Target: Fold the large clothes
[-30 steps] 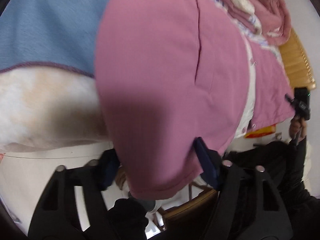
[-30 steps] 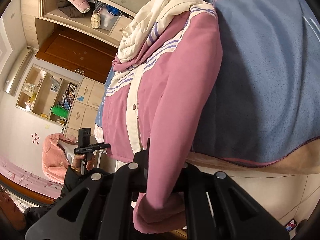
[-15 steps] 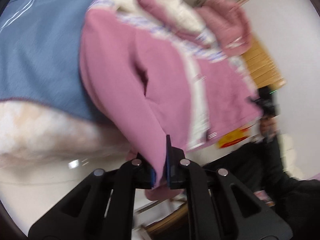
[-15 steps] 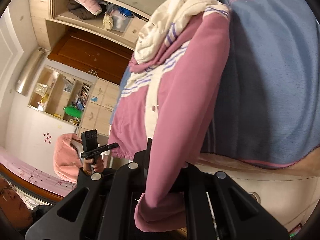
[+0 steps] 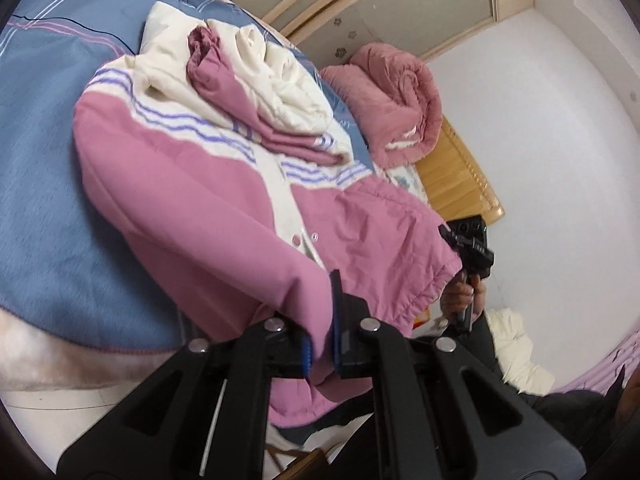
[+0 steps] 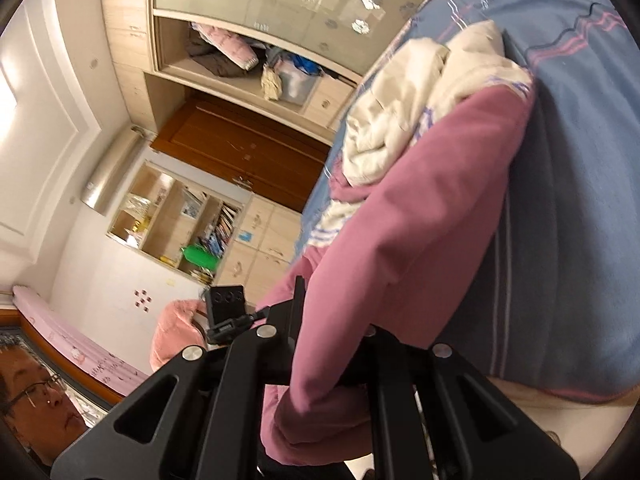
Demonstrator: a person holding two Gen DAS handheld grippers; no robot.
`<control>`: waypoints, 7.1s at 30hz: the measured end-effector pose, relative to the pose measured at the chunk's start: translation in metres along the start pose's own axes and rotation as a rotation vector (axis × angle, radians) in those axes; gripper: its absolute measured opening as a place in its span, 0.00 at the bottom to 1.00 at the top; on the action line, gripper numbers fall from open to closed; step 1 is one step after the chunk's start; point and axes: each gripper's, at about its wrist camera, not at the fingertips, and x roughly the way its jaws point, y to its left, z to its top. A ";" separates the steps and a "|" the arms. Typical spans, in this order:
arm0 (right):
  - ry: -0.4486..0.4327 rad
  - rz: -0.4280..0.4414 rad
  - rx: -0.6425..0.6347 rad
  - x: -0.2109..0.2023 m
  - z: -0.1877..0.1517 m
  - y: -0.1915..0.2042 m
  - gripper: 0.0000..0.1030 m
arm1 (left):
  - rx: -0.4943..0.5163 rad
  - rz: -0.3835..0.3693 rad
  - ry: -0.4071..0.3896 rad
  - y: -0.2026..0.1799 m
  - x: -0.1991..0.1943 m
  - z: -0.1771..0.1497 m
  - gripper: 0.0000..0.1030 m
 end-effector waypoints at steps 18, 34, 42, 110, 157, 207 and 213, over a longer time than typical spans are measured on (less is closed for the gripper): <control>-0.246 0.228 -0.029 0.019 0.141 0.015 0.08 | 0.003 -0.185 -0.405 -0.021 -0.026 0.145 0.06; -0.438 0.161 0.257 0.070 0.262 -0.129 0.08 | -0.097 0.170 -0.575 0.080 0.019 0.277 0.06; -0.463 0.135 0.408 0.090 0.266 -0.184 0.54 | -0.201 0.272 -0.514 0.134 0.064 0.304 0.09; -0.706 -0.954 0.310 0.085 0.290 -0.175 0.99 | -0.004 0.778 -0.529 0.084 0.164 0.323 0.98; -0.526 -1.144 -0.570 0.081 -0.066 0.103 0.99 | 0.348 1.000 -0.519 -0.150 0.073 -0.030 0.98; -0.482 -1.117 -0.569 0.087 -0.060 0.094 0.99 | 0.392 1.003 -0.540 -0.151 0.081 -0.018 0.98; -0.478 -1.118 -0.570 0.087 -0.060 0.094 0.99 | 0.394 1.004 -0.544 -0.150 0.080 -0.018 0.98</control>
